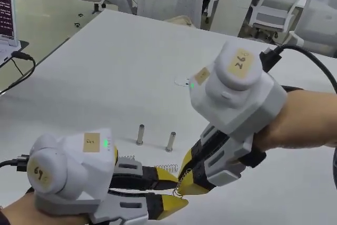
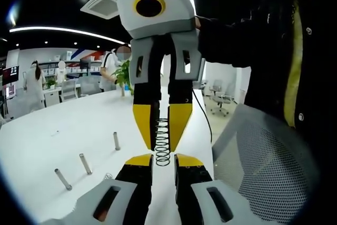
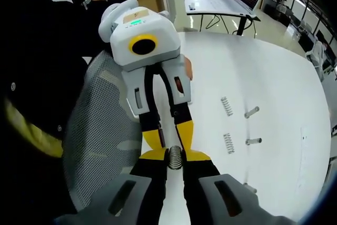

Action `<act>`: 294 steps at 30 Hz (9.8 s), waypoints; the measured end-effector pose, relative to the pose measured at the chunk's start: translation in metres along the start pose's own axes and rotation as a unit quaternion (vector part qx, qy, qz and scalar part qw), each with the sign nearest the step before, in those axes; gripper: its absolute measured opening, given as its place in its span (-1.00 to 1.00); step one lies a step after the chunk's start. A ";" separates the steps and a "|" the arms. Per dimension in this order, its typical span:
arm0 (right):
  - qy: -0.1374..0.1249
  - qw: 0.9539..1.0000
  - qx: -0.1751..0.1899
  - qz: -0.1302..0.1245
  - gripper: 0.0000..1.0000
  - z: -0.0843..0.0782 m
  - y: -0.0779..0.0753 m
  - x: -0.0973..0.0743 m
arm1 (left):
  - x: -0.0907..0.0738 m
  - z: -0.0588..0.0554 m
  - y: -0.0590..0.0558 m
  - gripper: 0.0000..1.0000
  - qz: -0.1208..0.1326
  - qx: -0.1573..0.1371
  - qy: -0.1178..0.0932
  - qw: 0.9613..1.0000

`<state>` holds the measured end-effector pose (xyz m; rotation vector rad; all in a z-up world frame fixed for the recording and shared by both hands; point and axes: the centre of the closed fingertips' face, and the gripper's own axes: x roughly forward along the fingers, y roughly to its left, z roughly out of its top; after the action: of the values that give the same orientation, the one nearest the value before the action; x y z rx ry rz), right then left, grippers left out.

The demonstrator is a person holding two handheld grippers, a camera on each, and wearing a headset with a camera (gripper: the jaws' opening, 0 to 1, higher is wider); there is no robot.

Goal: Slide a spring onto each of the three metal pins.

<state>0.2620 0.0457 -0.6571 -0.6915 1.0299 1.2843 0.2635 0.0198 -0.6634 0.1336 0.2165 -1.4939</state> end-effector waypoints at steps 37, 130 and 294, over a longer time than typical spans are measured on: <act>-0.027 0.990 0.084 -0.106 -0.84 -0.048 -0.071 -0.069 | -0.061 -0.041 0.055 0.35 0.147 -0.030 0.019 0.989; 0.075 0.972 0.186 -0.121 -0.83 -0.151 -0.183 0.032 | -0.075 -0.060 0.060 0.31 0.182 -0.062 0.043 0.980; -0.143 0.978 0.079 -0.128 -0.47 -0.034 -0.058 -0.006 | -0.024 -0.040 0.057 -0.95 0.103 0.048 0.090 0.989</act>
<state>0.3109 0.0023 -0.6730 -0.4833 0.7708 1.0305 0.3164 0.0566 -0.6990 0.3591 0.2680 -1.2872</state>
